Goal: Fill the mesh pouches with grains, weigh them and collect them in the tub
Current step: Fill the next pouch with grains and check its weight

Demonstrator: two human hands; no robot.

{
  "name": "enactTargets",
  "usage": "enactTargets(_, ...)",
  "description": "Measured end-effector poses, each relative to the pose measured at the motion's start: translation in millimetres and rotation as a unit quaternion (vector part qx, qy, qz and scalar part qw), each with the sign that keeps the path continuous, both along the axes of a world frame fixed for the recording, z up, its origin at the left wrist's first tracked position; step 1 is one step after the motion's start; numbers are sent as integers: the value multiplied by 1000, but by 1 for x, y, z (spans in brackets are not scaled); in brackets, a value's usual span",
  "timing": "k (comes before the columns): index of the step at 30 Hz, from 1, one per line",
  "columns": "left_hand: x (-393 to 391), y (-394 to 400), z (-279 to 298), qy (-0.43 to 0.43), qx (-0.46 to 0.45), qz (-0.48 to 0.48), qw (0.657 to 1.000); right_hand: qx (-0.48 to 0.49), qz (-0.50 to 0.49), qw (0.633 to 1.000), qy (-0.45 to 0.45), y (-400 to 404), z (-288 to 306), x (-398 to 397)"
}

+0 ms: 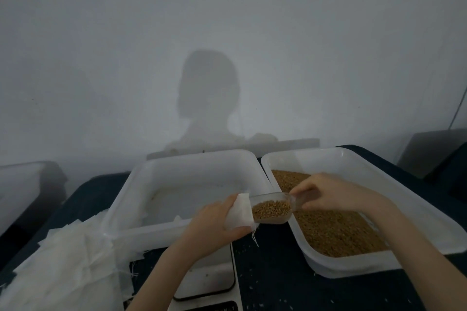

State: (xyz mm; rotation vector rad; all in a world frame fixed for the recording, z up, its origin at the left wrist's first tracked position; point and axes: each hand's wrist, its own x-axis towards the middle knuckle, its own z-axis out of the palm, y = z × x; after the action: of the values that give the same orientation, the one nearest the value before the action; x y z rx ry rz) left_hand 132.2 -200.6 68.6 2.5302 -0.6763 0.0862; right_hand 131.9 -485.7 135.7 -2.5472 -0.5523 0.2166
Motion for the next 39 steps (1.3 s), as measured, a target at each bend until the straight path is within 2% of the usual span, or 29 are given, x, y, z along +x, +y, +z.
enactTargets(10, -4, 7, 9, 30, -49, 0, 998, -29, -6, 999, 10, 17, 0, 2)
enactTargets(13, -4, 5, 8, 37, -55, 10, 998, -49, -1, 999, -7, 21, 3, 7)
enactTargets(15, -3, 1, 7, 33, -65, 24, 997, -71, -14, 996, -52, 26, 10, 10)
enactTargets(19, 2, -12, 3, 23, -101, 84, 991, -213, -3, 942, -257, 44, 32, 13)
enactTargets(23, 2, -22, -4, 23, -169, 123, 978, -314, 2, 871, -378, 69, 56, 2)
enactTargets(25, 0, -26, -9, 16, -204, 127, 970, -325, 8, 847, -420, 78, 65, -3)
enactTargets(29, 0, -28, -12, 10, -259, 140, 956, -341, 16, 818, -463, 93, 71, -12)
enactTargets(36, 4, -25, -13, 5, -239, 143, 960, -361, 23, 822, -440, 101, 76, -18)
enactTargets(39, 6, -28, -13, 11, -246, 145, 958, -373, 22, 808, -455, 102, 78, -16)
